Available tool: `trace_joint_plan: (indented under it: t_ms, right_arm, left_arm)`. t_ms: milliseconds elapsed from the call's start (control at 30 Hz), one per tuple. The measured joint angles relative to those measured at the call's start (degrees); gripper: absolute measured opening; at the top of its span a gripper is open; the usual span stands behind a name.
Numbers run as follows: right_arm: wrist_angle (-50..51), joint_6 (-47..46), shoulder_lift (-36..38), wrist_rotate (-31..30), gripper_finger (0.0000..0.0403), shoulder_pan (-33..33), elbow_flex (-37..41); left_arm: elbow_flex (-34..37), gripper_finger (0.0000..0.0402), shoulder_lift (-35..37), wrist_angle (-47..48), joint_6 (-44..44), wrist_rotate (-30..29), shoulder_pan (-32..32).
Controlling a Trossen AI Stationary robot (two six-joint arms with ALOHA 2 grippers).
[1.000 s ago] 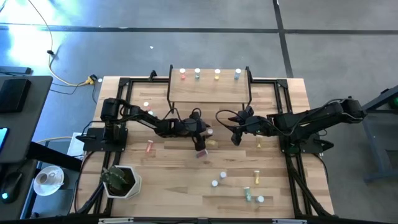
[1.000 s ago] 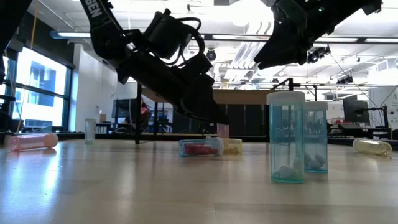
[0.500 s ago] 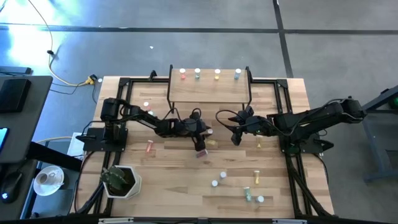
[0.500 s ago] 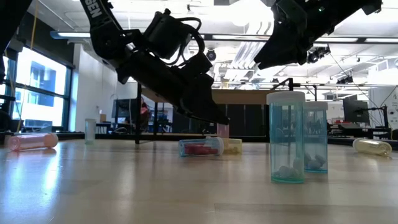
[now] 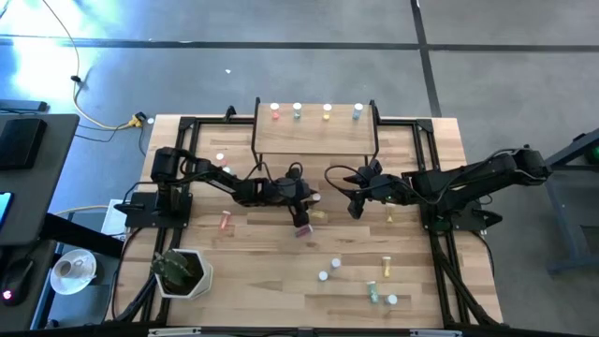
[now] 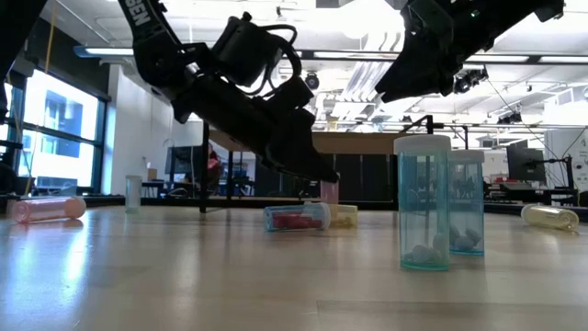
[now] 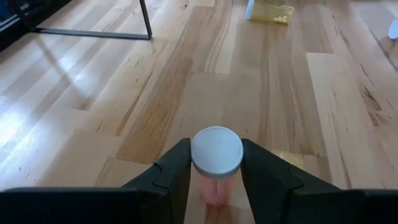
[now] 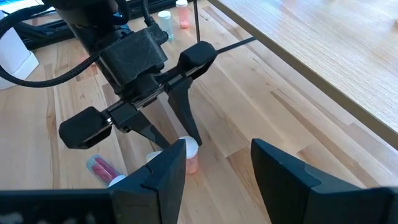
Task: Pick and place medicine bottles onto shelf by color
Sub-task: Put the red medicine bottle on the shelf
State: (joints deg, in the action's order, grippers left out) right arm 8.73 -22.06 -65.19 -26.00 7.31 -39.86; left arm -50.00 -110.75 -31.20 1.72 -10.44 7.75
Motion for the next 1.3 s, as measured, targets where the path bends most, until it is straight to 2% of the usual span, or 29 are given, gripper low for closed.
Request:
trace_joint_plan:
  t_ms: [300,833,1300]
  right_arm:
    - [0.0,0.1,0.0,0.0,0.0171,0.0,0.0]
    - [0.0,0.2,0.0,0.0,0.0171,0.0,0.0]
    - [0.0,0.1,0.0,0.0,0.0171,0.0,0.0]
  left_arm:
    - [0.0,0.0119,4.9,1.0,-1.3,0.5,0.0]
    - [0.4,0.0119,24.3,14.7,-6.8,0.7,0.8]
    - [0.5,0.0119,40.9,30.0,-10.1,-6.9,5.9]
